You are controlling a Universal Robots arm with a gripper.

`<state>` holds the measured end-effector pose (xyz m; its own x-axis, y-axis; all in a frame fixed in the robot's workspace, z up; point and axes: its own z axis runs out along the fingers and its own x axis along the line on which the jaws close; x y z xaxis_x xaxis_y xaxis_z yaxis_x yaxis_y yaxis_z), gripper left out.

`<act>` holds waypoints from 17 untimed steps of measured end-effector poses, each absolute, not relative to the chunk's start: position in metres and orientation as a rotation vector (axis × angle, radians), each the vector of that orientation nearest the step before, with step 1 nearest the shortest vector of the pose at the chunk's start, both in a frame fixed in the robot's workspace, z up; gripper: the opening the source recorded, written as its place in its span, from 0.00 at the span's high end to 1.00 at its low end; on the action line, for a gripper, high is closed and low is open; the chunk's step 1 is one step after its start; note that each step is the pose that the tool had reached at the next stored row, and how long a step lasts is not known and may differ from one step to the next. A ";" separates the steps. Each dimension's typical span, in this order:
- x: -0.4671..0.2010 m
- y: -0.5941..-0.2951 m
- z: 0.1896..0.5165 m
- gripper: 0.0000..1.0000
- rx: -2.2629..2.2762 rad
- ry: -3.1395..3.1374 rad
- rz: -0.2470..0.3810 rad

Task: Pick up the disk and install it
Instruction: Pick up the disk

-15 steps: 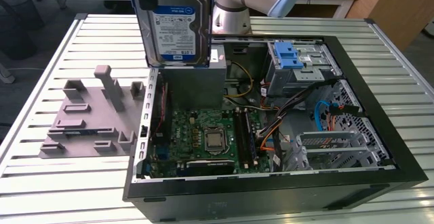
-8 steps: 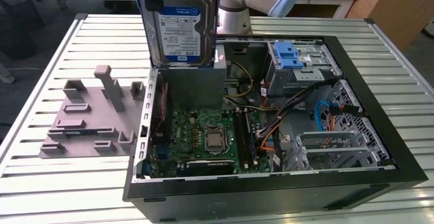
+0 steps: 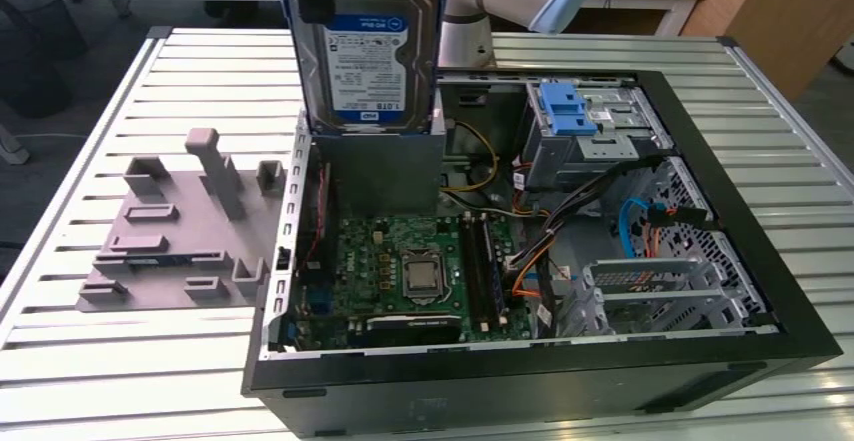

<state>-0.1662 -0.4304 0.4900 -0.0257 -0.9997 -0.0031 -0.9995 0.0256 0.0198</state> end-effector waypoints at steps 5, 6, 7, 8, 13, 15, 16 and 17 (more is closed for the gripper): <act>-0.160 -0.430 0.490 0.64 2.185 -2.242 -0.026; -0.158 -0.430 0.490 0.64 2.185 -2.242 -0.026; -0.157 -0.430 0.490 0.64 2.185 -2.241 -0.026; -0.155 -0.430 0.490 0.64 2.185 -2.241 -0.026; -0.149 -0.430 0.490 0.64 2.185 -2.242 -0.025; -0.146 -0.430 0.490 0.64 2.185 -2.242 -0.025; -0.145 -0.430 0.490 0.64 2.185 -2.241 -0.025; -0.144 -0.431 0.490 0.64 2.185 -2.241 -0.026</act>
